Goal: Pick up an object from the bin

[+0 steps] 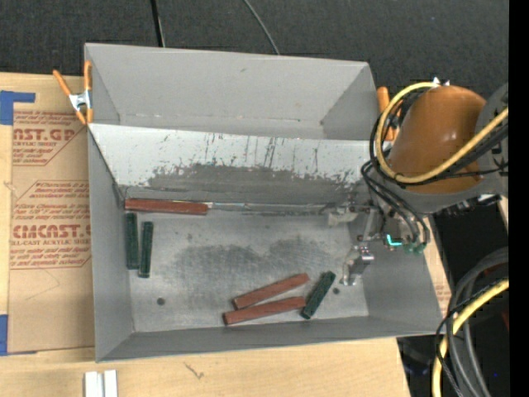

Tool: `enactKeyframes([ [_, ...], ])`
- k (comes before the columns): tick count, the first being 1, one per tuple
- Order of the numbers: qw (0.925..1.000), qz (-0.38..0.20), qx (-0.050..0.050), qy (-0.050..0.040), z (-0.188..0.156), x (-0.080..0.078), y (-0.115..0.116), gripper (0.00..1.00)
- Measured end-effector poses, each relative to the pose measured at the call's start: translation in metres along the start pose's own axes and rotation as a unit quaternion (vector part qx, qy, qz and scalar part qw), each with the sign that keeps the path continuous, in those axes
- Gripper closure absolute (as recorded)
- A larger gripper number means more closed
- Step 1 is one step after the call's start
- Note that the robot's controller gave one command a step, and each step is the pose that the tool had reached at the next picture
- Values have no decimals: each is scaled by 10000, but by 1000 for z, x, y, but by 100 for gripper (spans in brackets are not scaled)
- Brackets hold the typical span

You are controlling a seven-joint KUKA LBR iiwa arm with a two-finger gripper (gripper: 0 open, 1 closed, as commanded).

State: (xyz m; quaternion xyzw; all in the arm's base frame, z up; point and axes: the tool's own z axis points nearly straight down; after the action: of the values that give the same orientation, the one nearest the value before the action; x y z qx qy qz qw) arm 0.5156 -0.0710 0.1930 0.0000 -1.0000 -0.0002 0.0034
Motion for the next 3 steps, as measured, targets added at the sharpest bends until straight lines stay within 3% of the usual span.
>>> enactKeyframes([
  [1,10000,-4,4,-39,-4,-2,0,0],
  [2,9877,-1564,7,-46,105,13,7,100],
  [3,9837,-1789,40,-181,115,6,8,0],
])
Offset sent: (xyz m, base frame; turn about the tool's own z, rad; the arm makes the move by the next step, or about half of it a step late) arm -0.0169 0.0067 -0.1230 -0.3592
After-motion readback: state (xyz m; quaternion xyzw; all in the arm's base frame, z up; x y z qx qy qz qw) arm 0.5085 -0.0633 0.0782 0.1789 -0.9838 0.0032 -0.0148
